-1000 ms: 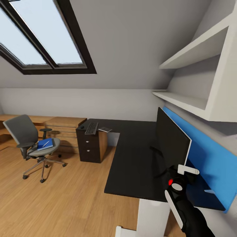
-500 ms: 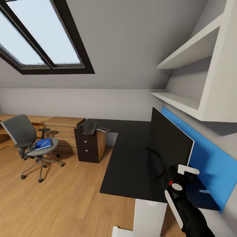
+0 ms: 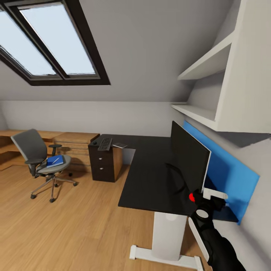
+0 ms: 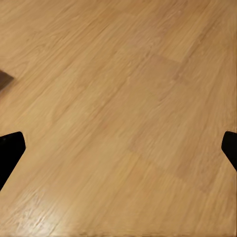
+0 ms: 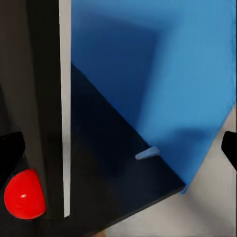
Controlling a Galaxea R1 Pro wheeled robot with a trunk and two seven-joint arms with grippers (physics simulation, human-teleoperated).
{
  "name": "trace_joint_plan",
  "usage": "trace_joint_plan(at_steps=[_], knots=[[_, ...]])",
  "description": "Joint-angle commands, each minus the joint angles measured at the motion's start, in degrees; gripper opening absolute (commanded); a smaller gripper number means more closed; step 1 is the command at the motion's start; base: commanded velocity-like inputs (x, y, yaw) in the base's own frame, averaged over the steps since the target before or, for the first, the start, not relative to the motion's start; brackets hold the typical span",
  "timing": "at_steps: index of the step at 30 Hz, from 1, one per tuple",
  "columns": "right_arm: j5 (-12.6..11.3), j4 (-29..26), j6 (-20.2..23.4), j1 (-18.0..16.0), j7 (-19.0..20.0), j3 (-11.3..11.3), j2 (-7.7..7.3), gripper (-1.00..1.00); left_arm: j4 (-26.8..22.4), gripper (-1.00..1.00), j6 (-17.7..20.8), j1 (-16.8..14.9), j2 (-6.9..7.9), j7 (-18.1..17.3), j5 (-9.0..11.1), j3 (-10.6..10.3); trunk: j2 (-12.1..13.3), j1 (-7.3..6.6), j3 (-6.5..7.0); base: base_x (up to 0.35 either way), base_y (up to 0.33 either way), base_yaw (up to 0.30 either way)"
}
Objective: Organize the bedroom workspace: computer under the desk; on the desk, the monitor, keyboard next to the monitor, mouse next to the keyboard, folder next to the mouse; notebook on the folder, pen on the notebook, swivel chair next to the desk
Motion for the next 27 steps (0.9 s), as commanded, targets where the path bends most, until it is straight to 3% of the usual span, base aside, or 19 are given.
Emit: trace_joint_plan(at_steps=[1,7,14,19,22,27], knots=[[-0.30,-0.07,0.37,-0.04,-0.42,0.23,-0.08,1.00,-0.10,1.00,-0.05,0.01,0.00,0.12,0.24,-0.14,-0.04,-0.03,-0.06,-0.246,0.063,0.000],[-0.36,0.01,0.37,-0.04,-0.32,0.31,-0.10,1.00,-0.10,1.00,-0.05,0.03,0.00,0.11,0.24,-0.14,-0.04,-0.03,-0.06,-0.077,0.022,0.000],[-0.39,0.02,-0.32,-0.04,1.59,0.28,-0.28,1.00,-0.10,1.00,-0.04,0.03,-0.01,0.08,0.24,-0.18,-0.04,-0.03,-0.06,0.187,0.002,0.000],[-0.15,0.37,-3.30,0.00,9.25,0.13,-0.61,1.00,0.34,1.00,0.02,0.02,0.00,0.12,0.24,-0.20,-0.04,-0.03,-0.06,0.055,0.000,0.000],[-0.19,0.97,-4.76,0.03,13.89,0.05,-1.73,1.00,0.92,1.00,-0.08,0.03,0.00,0.12,0.28,-0.22,-0.04,-0.03,-0.06,0.013,0.000,0.000],[-0.36,1.62,-6.48,0.04,16.83,-0.10,-3.33,1.00,1.17,1.00,-0.13,0.01,0.00,0.06,0.24,-0.23,-0.04,-0.03,-0.06,0.063,0.000,0.000]])
